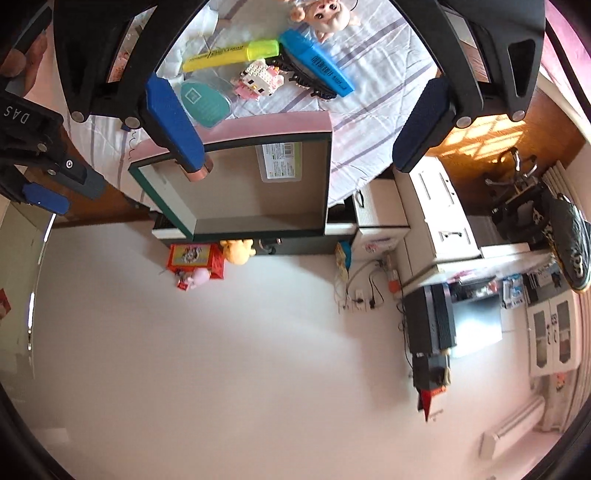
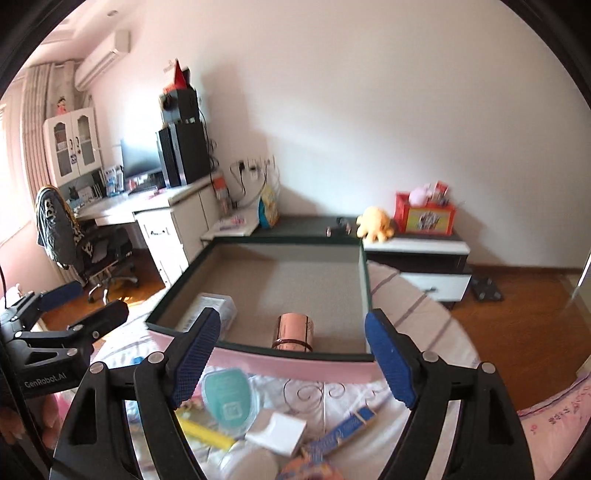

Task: Organize rigid objects
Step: 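Withdraw both tools from the pink box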

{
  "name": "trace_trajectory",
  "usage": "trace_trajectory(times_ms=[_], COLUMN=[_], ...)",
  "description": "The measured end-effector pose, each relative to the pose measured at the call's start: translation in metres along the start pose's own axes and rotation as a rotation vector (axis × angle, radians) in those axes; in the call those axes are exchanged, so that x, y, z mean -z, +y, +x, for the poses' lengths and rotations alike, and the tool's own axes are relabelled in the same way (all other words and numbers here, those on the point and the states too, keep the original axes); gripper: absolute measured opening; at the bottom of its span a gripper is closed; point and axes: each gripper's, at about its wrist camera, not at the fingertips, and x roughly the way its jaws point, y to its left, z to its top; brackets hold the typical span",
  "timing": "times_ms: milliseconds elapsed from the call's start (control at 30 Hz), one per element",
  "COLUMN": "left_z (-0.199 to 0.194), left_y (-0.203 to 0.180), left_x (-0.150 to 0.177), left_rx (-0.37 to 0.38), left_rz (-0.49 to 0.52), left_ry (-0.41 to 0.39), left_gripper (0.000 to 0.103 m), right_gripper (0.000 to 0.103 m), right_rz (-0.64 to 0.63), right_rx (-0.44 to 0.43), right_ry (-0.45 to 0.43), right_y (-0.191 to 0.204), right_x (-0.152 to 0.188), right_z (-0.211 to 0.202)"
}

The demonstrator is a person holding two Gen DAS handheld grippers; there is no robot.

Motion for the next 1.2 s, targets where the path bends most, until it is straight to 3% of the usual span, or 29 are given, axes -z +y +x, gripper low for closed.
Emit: trace_trajectory(times_ms=[167,333,367,533,933,1200], left_z=[-0.067,-0.114,-0.123,-0.152,-0.154,-0.111], left_y=[0.000,-0.001,-0.001,-0.005,0.000,0.023], left_x=[0.015,0.030,0.033,0.045,0.053,0.075], left_rx=[-0.007,-0.022,-0.023,-0.013,-0.011,-0.039], left_rz=[-0.012,-0.013,-0.017,-0.005,-0.005,-0.028], left_ry=[-0.077,-0.133,-0.144,-0.164,-0.140,-0.017], left_gripper=[0.103,0.103,0.103,0.103,0.103,0.103], right_gripper=[0.088,0.094,0.103,0.103,0.103,0.103], right_rz=[-0.024,-0.029,-0.027,-0.030,-0.029,0.004], right_rx=[0.046,0.070,0.075,0.078,0.094,0.125], right_ry=[-0.138,-0.186,-0.196,-0.226,-0.235,-0.144], right_y=[0.023,0.038,0.041,0.047,0.049,0.030], right_x=[0.024,0.045,0.049,0.060,0.074,0.086], right_z=[-0.080,-0.131,-0.139,-0.167,-0.186,-0.156])
